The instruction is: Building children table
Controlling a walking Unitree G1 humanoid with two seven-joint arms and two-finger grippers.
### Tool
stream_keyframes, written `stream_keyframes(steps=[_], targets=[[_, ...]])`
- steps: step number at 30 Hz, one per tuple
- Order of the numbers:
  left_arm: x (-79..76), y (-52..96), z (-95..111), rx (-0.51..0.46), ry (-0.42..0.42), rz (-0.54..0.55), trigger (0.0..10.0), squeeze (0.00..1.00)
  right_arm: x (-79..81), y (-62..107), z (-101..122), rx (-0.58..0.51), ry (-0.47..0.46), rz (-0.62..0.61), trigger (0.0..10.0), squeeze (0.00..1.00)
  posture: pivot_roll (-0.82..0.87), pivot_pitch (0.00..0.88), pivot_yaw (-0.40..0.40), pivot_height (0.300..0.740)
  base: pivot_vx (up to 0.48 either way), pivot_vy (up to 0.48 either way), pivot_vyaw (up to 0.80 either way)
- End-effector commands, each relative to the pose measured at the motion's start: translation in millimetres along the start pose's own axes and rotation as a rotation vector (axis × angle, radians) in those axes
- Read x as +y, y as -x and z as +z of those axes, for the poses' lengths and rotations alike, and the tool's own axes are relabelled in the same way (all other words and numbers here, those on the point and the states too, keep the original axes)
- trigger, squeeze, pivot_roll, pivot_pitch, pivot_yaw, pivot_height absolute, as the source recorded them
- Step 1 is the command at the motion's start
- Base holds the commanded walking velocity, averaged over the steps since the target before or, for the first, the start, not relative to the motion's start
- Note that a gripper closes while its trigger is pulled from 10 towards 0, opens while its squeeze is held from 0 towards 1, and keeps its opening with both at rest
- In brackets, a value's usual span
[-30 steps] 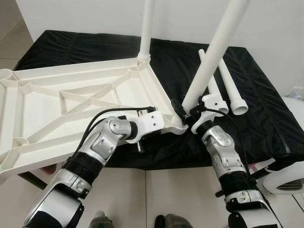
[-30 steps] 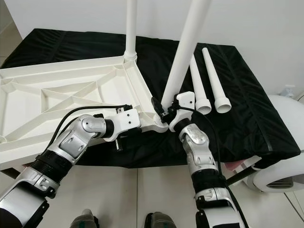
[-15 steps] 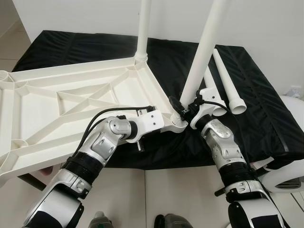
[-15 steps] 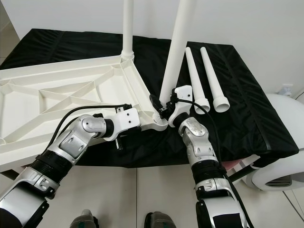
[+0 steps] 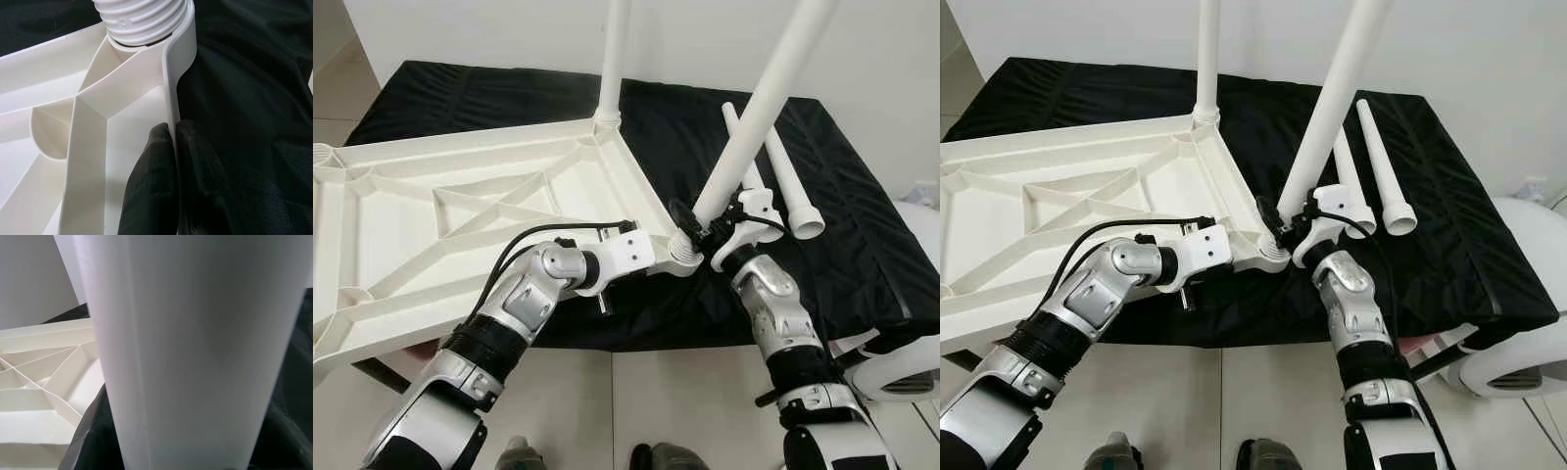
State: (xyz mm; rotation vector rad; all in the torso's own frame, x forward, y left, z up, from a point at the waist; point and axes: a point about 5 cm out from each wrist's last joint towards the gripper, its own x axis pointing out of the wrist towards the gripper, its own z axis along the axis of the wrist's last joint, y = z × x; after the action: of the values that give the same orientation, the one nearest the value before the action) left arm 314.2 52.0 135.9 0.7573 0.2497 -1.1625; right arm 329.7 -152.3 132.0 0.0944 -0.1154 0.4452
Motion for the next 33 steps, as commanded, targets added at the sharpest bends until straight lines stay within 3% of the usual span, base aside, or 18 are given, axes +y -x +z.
stream_keyframes(steps=[1, 8, 14, 21, 33], targets=[[-2.6, 3.8, -17.8, 0.083, 0.011, 0.013, 10.0, 0.00, -26.8, 31.5, -35.9, 0.160, -0.062, -0.181, 10.0, 0.00, 0.02, 0.047, -0.050, 0.740, 0.000, 0.000, 0.00], [-2.5, 3.6, -17.2, 0.083, 0.010, 0.013, 10.0, 0.00, -26.9, 32.7, -34.1, 0.139, -0.061, -0.193, 10.0, 0.00, 0.02, 0.053, -0.053, 0.740, 0.000, 0.000, 0.00], [-1.6, 4.5, -17.2, 0.084, 0.014, 0.019, 10.0, 0.00, -13.1, 24.3, -23.1, 0.116, 0.081, -0.074, 10.0, 0.00, 0.02, 0.060, -0.056, 0.740, 0.000, 0.000, 0.00], [-0.5, 5.7, -17.4, 0.085, 0.018, 0.026, 10.0, 0.00, 2.6, 17.7, -19.9, 0.113, 0.098, 0.023, 10.0, 0.00, 0.02, 0.066, -0.060, 0.740, 0.000, 0.000, 0.00], [0.3, 7.2, -17.1, 0.085, 0.018, 0.031, 10.0, 0.00, -3.8, 8.6, -25.8, 0.205, 0.097, 0.018, 10.0, 0.00, 0.03, 0.070, -0.057, 0.740, 0.000, 0.000, 0.00]])
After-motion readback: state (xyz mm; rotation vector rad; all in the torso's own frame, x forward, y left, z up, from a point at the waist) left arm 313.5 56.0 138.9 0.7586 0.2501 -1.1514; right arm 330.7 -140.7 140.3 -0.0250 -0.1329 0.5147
